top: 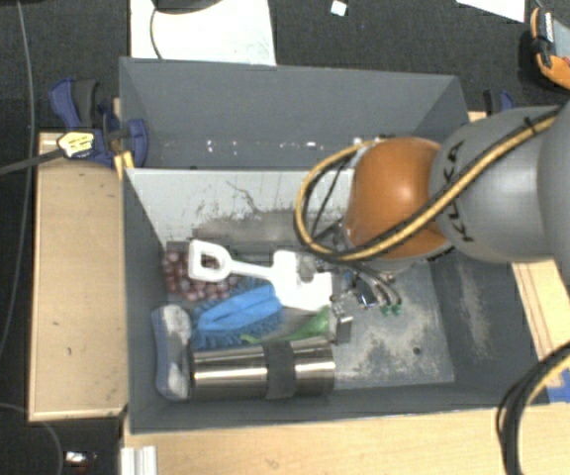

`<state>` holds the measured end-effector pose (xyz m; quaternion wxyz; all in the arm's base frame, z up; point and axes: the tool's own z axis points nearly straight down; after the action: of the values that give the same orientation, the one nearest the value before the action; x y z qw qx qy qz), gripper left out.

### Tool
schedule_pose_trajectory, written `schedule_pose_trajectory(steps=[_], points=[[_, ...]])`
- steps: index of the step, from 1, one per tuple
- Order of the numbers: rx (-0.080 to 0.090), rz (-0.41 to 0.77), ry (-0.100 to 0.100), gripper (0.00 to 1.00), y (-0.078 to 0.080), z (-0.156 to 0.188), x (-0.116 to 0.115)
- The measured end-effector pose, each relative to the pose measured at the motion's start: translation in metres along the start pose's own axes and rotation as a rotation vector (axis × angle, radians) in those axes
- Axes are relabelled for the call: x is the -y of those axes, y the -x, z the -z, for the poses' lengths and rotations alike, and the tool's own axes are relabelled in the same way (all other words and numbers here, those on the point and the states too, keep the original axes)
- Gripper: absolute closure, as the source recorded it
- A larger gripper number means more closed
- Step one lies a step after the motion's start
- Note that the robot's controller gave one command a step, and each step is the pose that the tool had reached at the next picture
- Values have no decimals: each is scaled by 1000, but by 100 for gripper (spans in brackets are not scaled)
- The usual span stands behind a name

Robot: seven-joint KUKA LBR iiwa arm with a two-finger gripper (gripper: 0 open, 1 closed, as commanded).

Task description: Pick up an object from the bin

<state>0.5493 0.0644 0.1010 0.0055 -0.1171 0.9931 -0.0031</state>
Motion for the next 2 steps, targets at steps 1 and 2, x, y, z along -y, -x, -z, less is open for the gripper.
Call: schedule_pose_trajectory(steps=[1,2], points=[[17,266,2,0,11,-24,-6],[5,-18,-3,100,-3,-29,13]])
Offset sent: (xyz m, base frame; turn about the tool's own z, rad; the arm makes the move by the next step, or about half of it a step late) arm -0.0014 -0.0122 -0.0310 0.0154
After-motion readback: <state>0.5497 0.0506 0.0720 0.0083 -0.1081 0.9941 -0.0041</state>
